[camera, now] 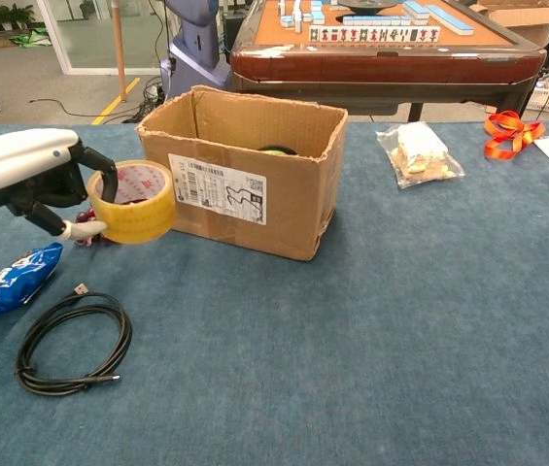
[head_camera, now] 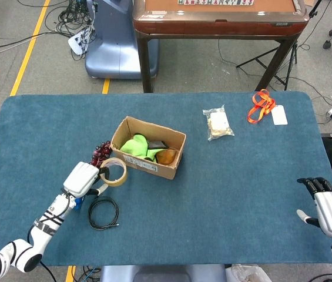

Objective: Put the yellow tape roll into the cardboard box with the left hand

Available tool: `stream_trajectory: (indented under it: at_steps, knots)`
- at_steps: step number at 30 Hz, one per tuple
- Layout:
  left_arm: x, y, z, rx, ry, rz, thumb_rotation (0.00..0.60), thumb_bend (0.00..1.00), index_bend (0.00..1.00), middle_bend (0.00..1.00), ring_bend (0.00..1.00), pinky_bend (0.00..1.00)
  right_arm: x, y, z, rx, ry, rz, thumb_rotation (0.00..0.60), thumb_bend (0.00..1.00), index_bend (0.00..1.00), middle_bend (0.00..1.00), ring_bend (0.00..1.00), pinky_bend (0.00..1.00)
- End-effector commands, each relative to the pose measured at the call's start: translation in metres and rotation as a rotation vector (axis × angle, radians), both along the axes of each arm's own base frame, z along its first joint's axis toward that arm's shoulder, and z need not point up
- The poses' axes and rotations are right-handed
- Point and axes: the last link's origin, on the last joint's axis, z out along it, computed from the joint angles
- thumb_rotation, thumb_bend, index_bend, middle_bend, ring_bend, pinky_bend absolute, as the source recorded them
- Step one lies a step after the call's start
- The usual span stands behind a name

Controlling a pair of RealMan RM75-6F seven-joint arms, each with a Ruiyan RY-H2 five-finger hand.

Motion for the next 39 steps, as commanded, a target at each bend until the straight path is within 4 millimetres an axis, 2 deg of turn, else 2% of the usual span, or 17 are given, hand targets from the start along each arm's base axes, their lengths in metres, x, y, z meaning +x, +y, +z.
stream_trajectory:
  at_steps: [1, 15, 24, 29, 39]
  knots:
    - [0.002, 0.002, 0.009, 0.025, 0.012, -0.009, 0.6, 0.38, 0.72, 1.0, 1.0, 1.0, 0.0, 0.0, 0.0, 0.001, 0.0, 0.0, 0.6, 0.08, 0.29, 0.31, 0.22, 0.52]
    - [0.004, 0.01, 0.062, 0.129, 0.076, 0.011, 0.6, 0.38, 0.72, 1.0, 1.0, 1.0, 0.0, 0.0, 0.0, -0.001, -0.002, 0.0, 0.6, 0.08, 0.29, 0.31, 0.22, 0.52]
    - [0.017, 0.016, 0.086, 0.183, 0.09, -0.004, 0.6, 0.38, 0.72, 1.0, 1.0, 1.0, 0.0, 0.0, -0.002, 0.006, 0.0, 0.0, 0.6, 0.08, 0.29, 0.31, 0.22, 0.52]
    - [0.032, 0.019, 0.088, 0.181, 0.07, -0.021, 0.6, 0.38, 0.72, 1.0, 1.0, 1.0, 0.0, 0.0, -0.001, 0.005, -0.001, 0.001, 0.6, 0.08, 0.29, 0.31, 0.22, 0.52]
    - [0.07, 0.031, 0.068, 0.152, 0.073, -0.041, 0.6, 0.38, 0.72, 1.0, 1.0, 1.0, 0.001, 0.0, 0.0, 0.001, -0.003, 0.001, 0.6, 0.08, 0.29, 0.31, 0.22, 0.52]
